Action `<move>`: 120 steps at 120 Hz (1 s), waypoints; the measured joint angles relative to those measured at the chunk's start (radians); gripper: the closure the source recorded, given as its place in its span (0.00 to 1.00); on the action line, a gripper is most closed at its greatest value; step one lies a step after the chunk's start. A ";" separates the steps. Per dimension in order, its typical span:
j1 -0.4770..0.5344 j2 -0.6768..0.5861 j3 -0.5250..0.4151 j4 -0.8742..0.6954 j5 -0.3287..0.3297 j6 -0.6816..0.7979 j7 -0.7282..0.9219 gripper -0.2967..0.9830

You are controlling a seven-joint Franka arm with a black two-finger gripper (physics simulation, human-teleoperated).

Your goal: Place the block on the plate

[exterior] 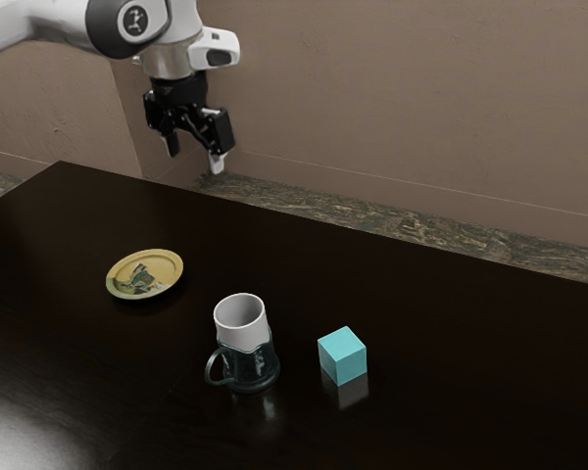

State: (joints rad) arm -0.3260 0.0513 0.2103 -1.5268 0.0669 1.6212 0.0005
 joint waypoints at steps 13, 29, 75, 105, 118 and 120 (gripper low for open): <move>0.016 0.010 -0.008 0.000 -0.007 0.000 0.001 0.23; -0.058 0.232 -0.014 0.146 -0.035 0.024 -0.001 0.23; -0.206 0.537 -0.019 0.132 -0.199 0.227 0.050 0.23; -0.215 0.543 -0.025 -0.021 -0.273 0.414 0.196 0.23; -0.215 0.544 -0.023 -0.052 -0.300 0.461 0.243 0.23; -0.215 0.544 -0.023 -0.055 -0.302 0.466 0.250 0.23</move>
State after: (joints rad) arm -0.5415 0.5950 0.1877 -1.5816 -0.2355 2.0876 0.2503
